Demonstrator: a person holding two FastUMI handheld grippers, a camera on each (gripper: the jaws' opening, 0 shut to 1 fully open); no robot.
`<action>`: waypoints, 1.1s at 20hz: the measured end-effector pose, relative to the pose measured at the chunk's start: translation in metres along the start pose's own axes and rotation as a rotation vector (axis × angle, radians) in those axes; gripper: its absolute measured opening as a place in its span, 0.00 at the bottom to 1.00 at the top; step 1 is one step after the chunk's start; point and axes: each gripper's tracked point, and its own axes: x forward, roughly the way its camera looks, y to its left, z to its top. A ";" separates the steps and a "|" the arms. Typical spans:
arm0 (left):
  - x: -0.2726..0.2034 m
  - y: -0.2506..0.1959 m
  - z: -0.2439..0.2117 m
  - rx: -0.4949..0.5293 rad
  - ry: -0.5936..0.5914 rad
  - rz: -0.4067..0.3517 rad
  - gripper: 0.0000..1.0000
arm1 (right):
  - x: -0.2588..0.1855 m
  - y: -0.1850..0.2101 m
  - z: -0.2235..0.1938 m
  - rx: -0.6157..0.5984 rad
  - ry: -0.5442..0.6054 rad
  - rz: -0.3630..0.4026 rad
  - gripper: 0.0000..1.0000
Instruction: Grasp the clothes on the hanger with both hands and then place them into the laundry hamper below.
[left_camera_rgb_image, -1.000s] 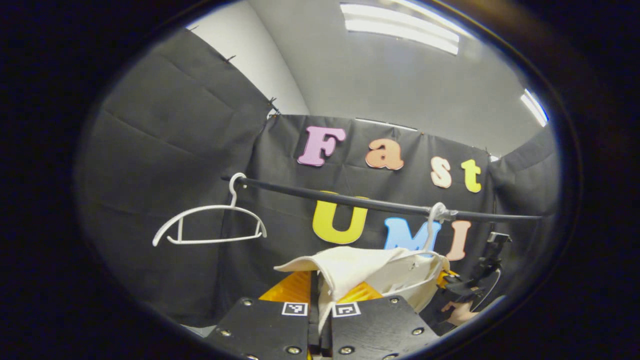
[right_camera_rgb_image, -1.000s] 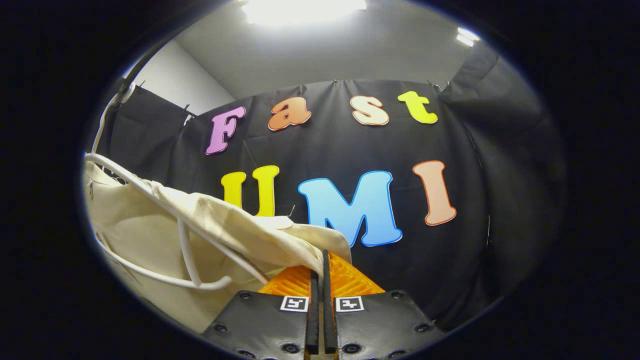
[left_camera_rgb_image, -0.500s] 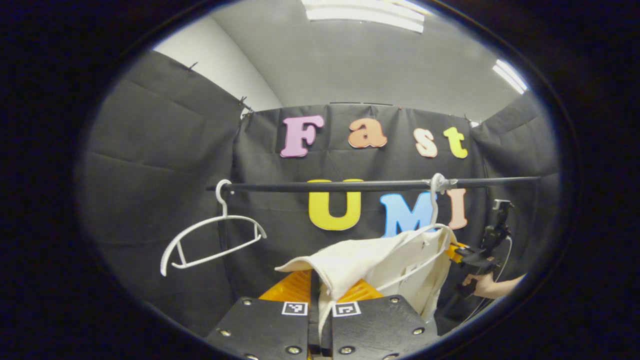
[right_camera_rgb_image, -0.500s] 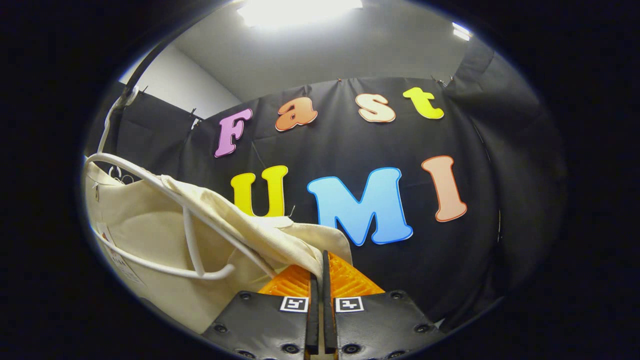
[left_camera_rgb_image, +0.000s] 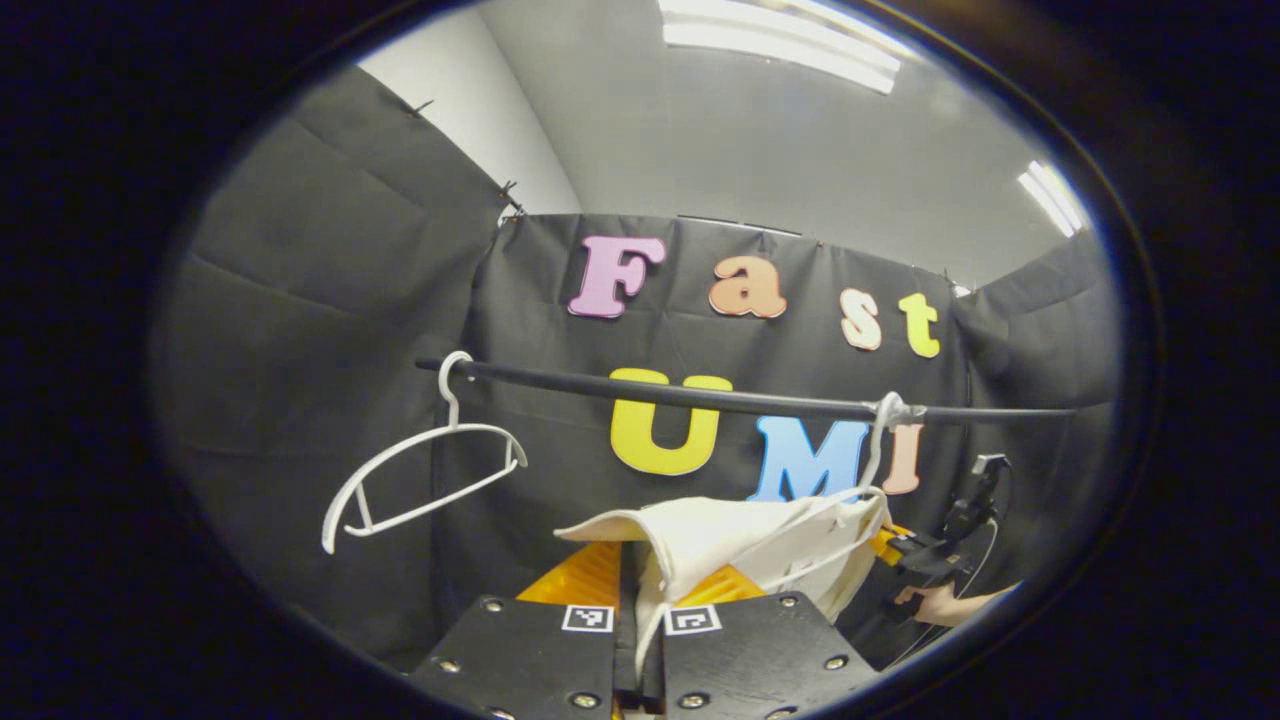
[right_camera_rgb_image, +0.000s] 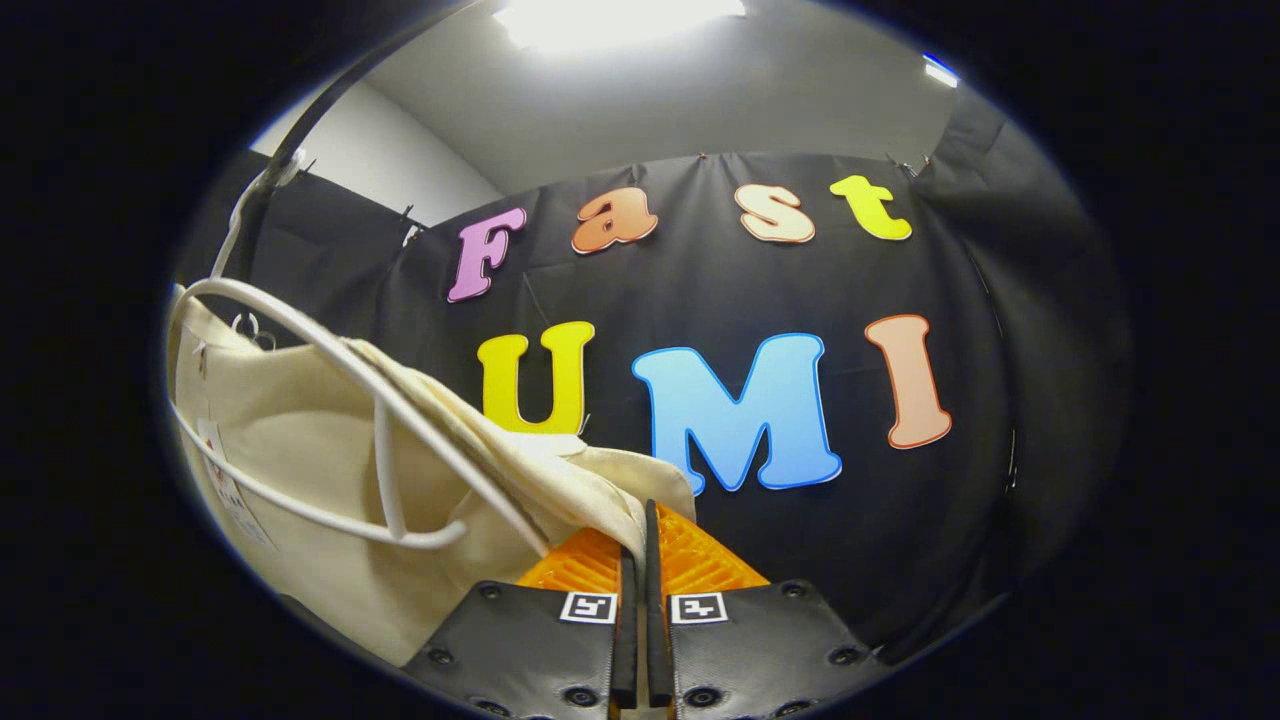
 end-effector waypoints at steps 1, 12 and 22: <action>0.003 0.004 -0.003 -0.016 0.021 -0.006 0.04 | 0.003 0.001 0.004 0.002 -0.009 0.001 0.06; 0.017 0.022 -0.059 -0.119 0.129 -0.030 0.04 | 0.010 0.000 -0.026 -0.004 0.029 -0.014 0.05; -0.039 0.050 -0.133 -0.128 0.213 0.103 0.04 | -0.053 0.007 -0.079 -0.034 0.160 0.006 0.06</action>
